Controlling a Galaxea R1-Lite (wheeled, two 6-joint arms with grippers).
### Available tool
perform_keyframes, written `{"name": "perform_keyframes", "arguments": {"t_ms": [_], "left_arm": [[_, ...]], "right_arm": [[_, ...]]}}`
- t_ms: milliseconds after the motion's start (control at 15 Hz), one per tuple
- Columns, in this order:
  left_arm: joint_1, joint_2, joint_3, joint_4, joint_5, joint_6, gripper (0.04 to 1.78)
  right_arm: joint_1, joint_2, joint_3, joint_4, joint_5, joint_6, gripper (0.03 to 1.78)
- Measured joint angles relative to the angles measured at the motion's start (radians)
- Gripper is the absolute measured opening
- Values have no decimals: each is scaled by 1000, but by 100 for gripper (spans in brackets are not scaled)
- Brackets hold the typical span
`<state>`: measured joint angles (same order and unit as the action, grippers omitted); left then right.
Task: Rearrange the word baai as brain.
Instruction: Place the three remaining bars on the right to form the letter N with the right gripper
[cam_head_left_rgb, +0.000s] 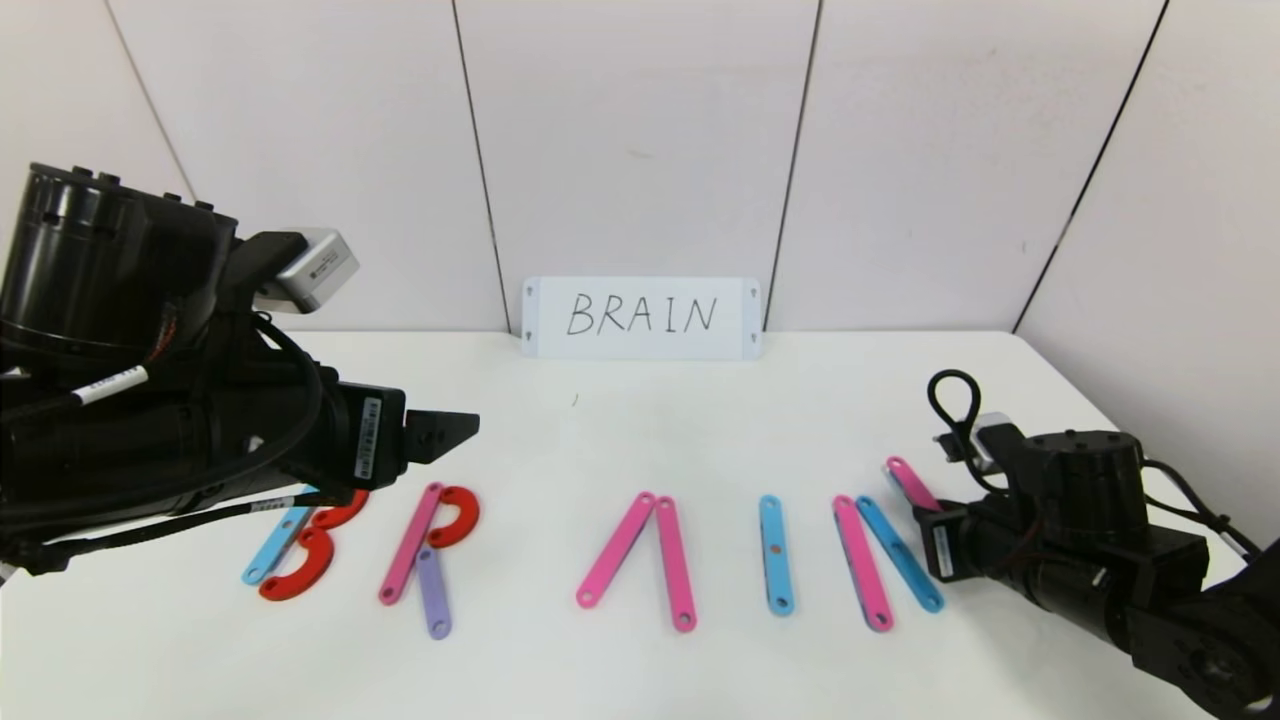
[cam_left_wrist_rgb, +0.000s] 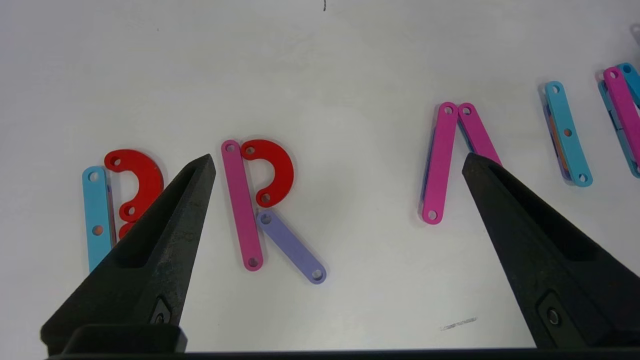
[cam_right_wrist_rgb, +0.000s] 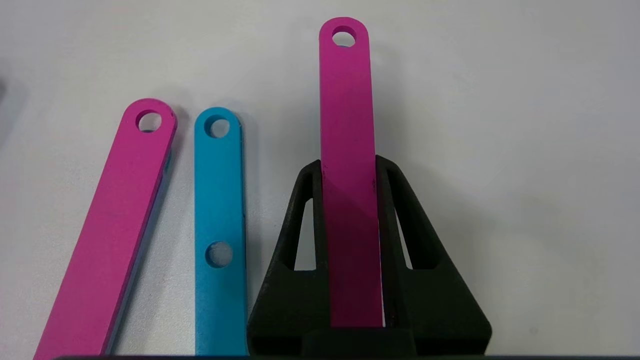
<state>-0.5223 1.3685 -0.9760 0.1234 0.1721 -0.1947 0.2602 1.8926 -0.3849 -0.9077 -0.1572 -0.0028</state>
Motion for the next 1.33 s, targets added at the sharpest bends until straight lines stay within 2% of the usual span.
{"name": "perform_keyframes", "arguments": {"t_ms": [467, 600, 1067, 1333], "left_arm": [[0, -4, -1, 0, 0, 0, 173], [0, -6, -1, 0, 0, 0, 173], [0, -14, -1, 0, -1, 0, 173], [0, -21, -1, 0, -2, 0, 173]], "right_arm": [[13, 18, 8, -1, -3, 3, 30], [18, 20, 13, -4, -7, 20, 30], [61, 23, 28, -14, -83, 88, 30], [77, 23, 62, -39, -95, 115, 30]]}}
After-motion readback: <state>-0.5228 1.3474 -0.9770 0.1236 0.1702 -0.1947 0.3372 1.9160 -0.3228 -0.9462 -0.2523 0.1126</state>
